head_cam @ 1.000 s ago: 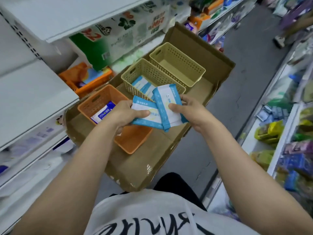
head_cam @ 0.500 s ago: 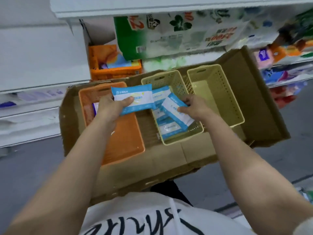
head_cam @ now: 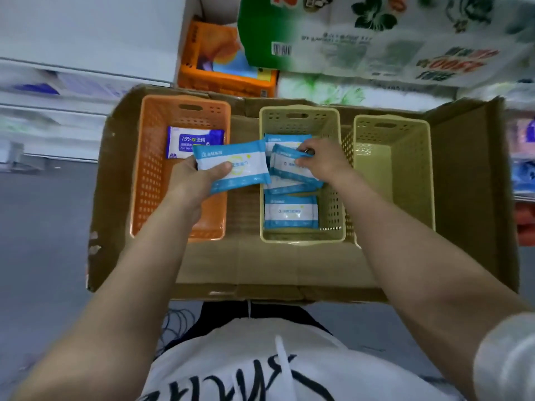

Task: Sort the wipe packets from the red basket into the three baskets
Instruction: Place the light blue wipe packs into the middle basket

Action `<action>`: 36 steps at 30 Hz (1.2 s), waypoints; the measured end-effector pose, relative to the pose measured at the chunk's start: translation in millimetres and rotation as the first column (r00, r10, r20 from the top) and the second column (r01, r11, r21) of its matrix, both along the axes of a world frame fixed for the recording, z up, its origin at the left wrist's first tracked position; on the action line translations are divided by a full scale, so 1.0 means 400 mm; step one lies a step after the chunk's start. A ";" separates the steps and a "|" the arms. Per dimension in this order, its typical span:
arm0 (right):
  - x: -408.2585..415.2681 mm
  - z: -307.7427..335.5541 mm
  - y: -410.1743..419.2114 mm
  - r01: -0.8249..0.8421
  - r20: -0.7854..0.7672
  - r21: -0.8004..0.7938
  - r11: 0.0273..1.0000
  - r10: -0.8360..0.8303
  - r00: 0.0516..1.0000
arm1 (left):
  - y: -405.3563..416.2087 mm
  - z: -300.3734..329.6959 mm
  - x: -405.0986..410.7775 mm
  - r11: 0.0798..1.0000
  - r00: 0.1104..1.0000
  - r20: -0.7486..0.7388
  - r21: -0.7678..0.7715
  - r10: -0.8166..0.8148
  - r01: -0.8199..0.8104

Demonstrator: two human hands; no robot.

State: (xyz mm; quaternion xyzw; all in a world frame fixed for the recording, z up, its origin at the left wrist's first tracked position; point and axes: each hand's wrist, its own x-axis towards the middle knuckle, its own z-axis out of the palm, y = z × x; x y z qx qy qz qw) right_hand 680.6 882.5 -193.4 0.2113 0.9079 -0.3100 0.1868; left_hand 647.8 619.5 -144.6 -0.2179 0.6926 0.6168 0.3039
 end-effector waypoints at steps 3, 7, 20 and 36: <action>-0.075 0.000 0.020 -0.018 -0.008 0.036 0.999 0.018 1.000 | 0.002 -0.005 0.000 1.000 1.000 0.010 -0.008 0.005 -0.005; -0.144 -0.030 0.025 -0.086 0.013 0.106 0.991 0.085 0.996 | 0.004 -0.020 0.000 1.000 1.000 0.016 -0.023 -0.011 0.011; -0.111 -0.137 -0.002 -0.233 0.013 0.180 0.956 0.235 0.972 | 0.043 -0.033 -0.055 0.997 0.997 0.040 -0.048 -0.067 0.068; 0.024 -0.148 -0.057 -0.136 0.138 0.248 0.959 0.104 0.985 | 0.069 -0.031 -0.061 0.998 0.999 0.038 -0.062 -0.030 0.032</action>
